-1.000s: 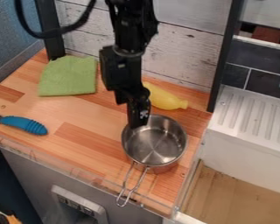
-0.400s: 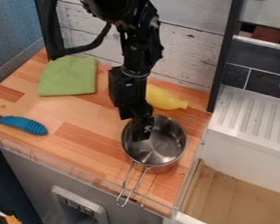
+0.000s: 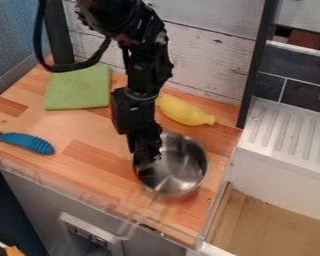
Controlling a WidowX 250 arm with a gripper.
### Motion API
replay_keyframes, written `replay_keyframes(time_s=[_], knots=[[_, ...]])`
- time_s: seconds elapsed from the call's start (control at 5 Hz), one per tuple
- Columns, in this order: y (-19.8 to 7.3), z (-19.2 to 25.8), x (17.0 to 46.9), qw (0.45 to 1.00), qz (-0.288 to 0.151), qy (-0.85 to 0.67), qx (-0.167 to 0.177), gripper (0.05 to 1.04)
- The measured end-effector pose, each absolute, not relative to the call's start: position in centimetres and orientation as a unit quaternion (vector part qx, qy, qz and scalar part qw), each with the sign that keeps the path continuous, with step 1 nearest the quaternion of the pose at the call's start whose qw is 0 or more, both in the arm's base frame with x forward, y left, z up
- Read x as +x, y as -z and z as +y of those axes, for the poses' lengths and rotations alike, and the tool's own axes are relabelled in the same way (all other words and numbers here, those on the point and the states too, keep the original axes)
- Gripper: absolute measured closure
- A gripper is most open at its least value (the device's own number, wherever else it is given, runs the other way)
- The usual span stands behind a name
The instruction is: Put the silver pot on top of the green cloth.
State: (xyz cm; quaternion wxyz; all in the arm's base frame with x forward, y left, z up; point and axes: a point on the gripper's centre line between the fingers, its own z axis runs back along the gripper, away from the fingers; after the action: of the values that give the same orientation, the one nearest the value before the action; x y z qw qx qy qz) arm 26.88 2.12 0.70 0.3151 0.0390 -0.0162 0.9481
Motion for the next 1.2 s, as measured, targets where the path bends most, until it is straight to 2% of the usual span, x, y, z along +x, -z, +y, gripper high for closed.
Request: replay_keyframes(time_s=[0.2, 0.4, 0.8, 1.2], knots=[[-1.0, 2.6, 26.5, 0.314, -0.025, -0.948, 0.031, 0.932], [-1.7, 3.5, 26.5, 0.304, -0.028, -0.952, 0.019, 1.005], [-4.1, 6.9, 27.1, 0.253, -0.032, -0.967, 0.005, 1.011], [-7.8, 12.5, 29.2, 0.138, -0.037, -0.99, -0.018, 1.011]])
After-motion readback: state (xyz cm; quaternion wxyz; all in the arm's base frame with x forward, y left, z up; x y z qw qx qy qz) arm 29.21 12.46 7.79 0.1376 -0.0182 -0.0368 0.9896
